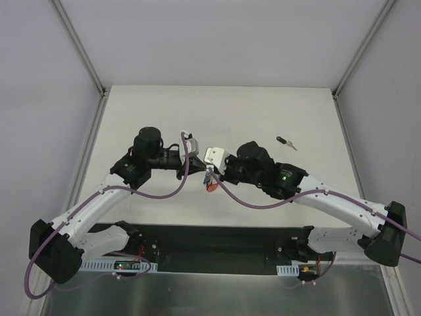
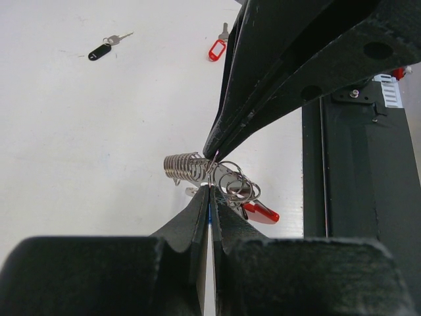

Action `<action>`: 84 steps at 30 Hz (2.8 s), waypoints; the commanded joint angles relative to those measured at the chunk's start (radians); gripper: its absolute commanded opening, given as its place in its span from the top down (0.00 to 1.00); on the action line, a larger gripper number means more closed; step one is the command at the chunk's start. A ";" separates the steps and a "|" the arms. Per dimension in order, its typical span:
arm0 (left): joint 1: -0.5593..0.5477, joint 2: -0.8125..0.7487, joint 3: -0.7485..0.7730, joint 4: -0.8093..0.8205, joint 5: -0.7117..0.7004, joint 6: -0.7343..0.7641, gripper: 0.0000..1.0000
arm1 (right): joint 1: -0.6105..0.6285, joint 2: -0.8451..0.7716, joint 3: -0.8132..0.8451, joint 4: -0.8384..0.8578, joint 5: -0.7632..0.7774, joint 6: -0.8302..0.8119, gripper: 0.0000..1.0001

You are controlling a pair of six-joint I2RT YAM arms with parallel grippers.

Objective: Put the keys on the keyring

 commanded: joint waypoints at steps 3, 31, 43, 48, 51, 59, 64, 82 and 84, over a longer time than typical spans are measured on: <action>-0.009 -0.025 -0.004 0.011 -0.002 0.034 1.00 | 0.000 -0.005 0.060 0.012 -0.015 -0.004 0.99; -0.029 -0.050 -0.027 0.011 -0.029 0.083 1.00 | -0.014 0.003 0.074 -0.014 -0.041 -0.001 0.98; -0.038 -0.053 -0.028 0.011 -0.026 0.089 1.00 | -0.017 0.007 0.086 -0.023 -0.059 0.006 0.99; -0.040 -0.054 -0.028 0.011 -0.037 0.090 1.00 | -0.020 0.010 0.089 -0.023 -0.071 0.009 0.99; -0.040 -0.059 -0.031 0.011 -0.048 0.095 1.00 | -0.023 0.009 0.089 -0.025 -0.076 0.014 0.98; -0.041 -0.061 -0.031 0.012 -0.052 0.097 1.00 | -0.031 0.013 0.097 -0.042 -0.096 0.016 0.99; -0.041 -0.065 -0.036 0.014 -0.064 0.095 1.00 | -0.035 0.018 0.099 -0.049 -0.094 0.017 0.99; -0.058 -0.112 -0.129 -0.310 -0.469 -0.143 1.00 | -0.115 -0.146 -0.098 0.019 0.317 0.167 0.99; -0.072 -0.012 -0.080 -0.333 -0.511 -0.146 1.00 | -0.115 -0.165 -0.113 0.032 0.387 0.175 0.99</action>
